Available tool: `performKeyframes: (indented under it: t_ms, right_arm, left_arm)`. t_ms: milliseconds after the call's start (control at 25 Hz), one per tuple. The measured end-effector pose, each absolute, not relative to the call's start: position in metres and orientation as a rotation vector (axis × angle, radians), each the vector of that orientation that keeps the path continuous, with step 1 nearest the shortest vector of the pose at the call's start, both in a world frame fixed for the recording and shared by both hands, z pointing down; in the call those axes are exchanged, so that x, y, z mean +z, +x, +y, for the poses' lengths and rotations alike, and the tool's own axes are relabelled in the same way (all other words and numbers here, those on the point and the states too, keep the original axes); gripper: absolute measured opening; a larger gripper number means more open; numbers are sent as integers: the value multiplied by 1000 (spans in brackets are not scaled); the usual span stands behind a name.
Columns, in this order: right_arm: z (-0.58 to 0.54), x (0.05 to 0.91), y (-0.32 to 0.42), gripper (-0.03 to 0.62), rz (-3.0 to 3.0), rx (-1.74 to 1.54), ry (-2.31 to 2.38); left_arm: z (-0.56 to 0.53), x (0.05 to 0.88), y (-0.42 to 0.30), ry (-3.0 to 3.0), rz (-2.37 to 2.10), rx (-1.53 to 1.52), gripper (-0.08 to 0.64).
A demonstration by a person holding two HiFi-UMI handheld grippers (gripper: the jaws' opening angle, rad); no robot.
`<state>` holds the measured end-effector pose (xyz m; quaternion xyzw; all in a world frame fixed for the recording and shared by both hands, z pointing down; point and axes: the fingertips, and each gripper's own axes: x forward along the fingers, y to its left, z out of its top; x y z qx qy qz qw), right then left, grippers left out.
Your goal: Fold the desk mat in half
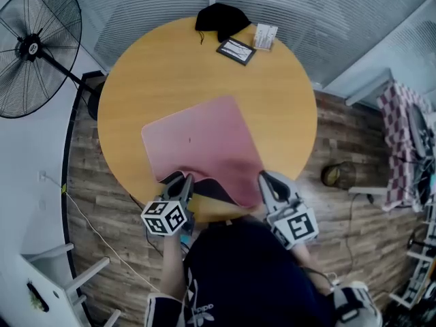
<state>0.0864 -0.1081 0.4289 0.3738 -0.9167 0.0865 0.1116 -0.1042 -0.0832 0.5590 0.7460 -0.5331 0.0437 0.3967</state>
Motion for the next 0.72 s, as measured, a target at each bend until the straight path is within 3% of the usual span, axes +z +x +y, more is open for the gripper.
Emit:
performKeyframes:
  t_ms: [720]
  right_arm:
    - [-144, 441, 91, 3, -2689, 315, 1072]
  left_arm:
    - [-173, 561, -90, 1937, -1376, 148, 20]
